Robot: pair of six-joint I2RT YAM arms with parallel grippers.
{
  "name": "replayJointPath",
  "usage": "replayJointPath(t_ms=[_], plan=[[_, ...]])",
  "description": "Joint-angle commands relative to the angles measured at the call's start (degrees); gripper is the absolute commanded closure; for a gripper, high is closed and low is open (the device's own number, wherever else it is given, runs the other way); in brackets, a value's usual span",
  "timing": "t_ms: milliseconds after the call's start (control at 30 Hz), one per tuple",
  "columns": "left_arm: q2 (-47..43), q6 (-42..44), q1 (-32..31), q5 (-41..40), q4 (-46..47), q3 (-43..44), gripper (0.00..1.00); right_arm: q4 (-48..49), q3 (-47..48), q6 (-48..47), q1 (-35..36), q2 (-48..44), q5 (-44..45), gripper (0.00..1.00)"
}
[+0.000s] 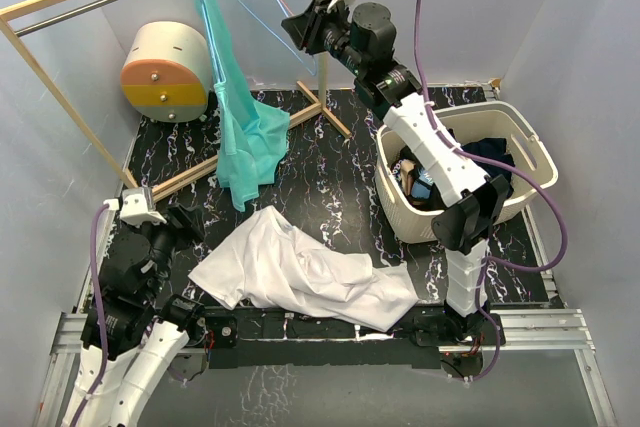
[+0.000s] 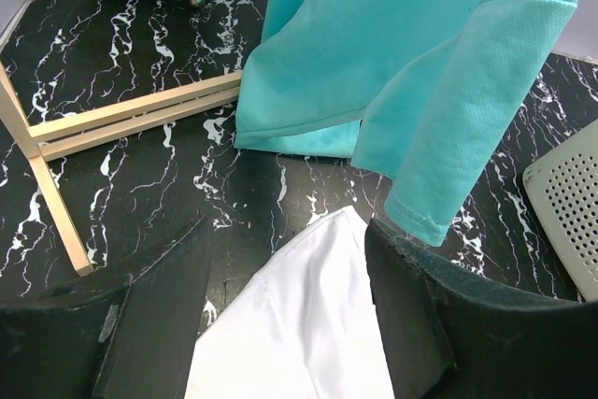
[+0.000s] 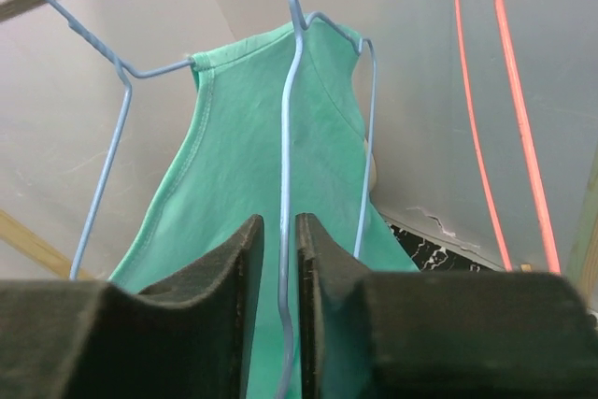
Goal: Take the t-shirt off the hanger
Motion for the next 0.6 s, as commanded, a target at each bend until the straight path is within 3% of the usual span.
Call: replayJointPath(t_ms=[0, 133, 267, 567], plan=[[1.2, -0.1, 0.2, 0.2, -0.3, -0.1, 0.36, 3.5, -4.0, -0.5, -0.1, -4.9, -1.6, 0.72], [1.5, 0.1, 0.3, 0.7, -0.2, -0.2, 0.36, 3.9, -12.4, -1.7, -0.1, -11.9, -1.3, 0.55], [1.5, 0.2, 0.3, 1.0, -0.1, -0.3, 0.36, 4.1, -24.5, -3.3, -0.1, -22.0, -1.7, 0.25], [2.1, 0.2, 0.3, 1.1, -0.1, -0.4, 0.36, -1.2, -54.0, -4.6, 0.1, -46.2, -8.4, 0.18]])
